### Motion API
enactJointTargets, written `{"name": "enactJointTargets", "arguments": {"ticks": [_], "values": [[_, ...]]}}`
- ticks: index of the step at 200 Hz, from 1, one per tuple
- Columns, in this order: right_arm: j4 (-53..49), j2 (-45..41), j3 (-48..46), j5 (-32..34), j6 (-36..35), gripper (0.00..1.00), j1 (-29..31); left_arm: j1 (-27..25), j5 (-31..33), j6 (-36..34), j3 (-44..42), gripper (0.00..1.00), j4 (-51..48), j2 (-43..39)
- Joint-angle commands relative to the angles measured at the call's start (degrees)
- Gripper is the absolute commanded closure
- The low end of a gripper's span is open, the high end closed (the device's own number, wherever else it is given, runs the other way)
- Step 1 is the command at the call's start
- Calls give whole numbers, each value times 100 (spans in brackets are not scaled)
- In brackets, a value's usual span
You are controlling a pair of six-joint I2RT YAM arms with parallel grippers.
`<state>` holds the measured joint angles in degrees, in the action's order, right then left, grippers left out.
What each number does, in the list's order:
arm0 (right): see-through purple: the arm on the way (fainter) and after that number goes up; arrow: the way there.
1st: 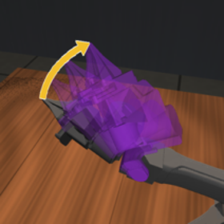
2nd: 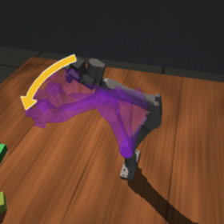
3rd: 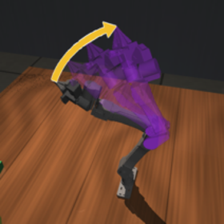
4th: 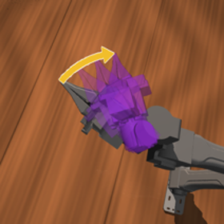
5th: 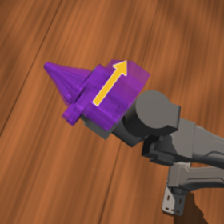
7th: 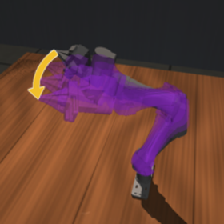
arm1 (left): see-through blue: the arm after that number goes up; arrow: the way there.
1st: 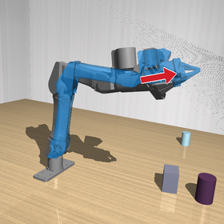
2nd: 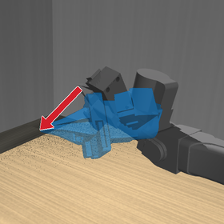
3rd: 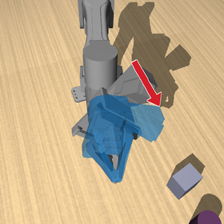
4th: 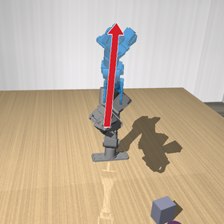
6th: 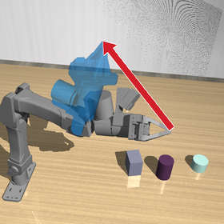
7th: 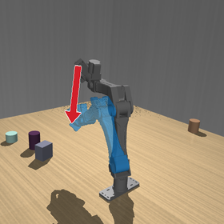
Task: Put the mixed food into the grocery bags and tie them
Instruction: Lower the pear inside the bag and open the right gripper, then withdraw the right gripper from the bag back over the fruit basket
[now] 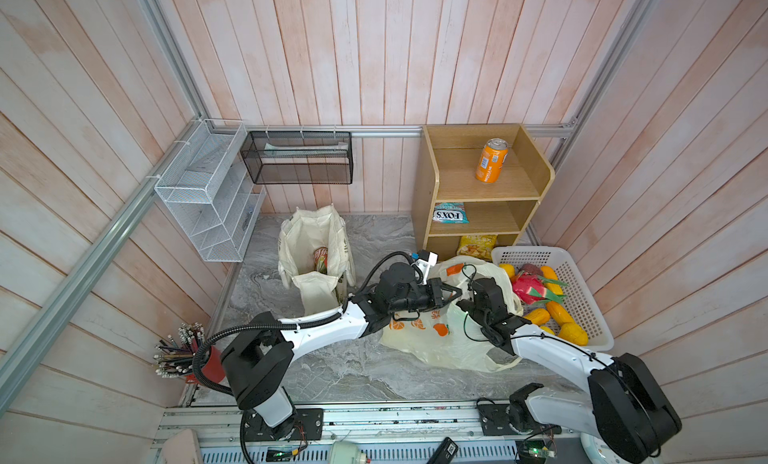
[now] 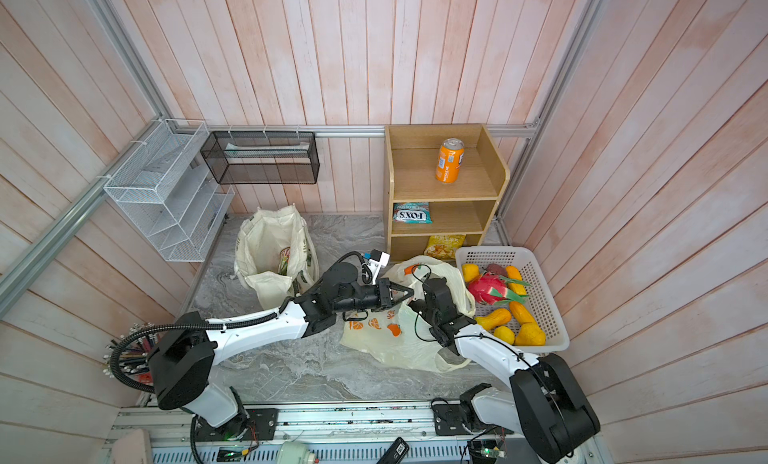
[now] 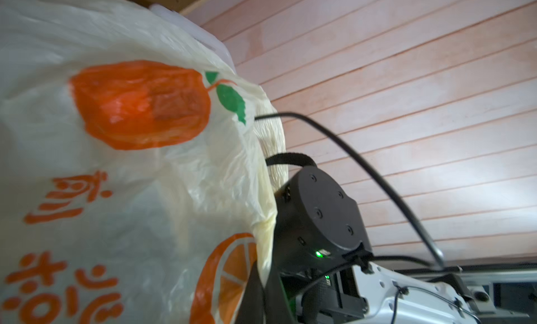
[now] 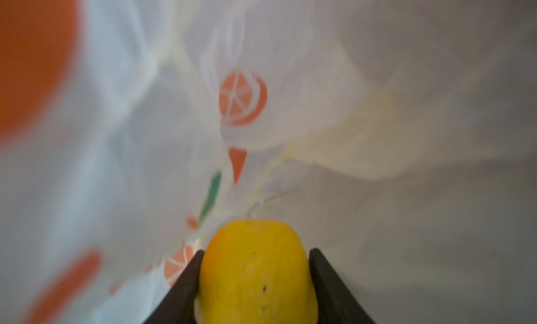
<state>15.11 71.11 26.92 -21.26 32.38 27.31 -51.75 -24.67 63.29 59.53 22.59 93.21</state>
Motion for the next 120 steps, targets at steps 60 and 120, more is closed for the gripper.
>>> {"name": "enactJointTargets", "arguments": {"ticks": [60,120], "values": [[-90,166,90,-248,-258,19,191,207,-57,87,-406,100,645,-178],[-889,-113,539,-357,-475,17,175,353,411,114,-714,100,382,-580]]}}
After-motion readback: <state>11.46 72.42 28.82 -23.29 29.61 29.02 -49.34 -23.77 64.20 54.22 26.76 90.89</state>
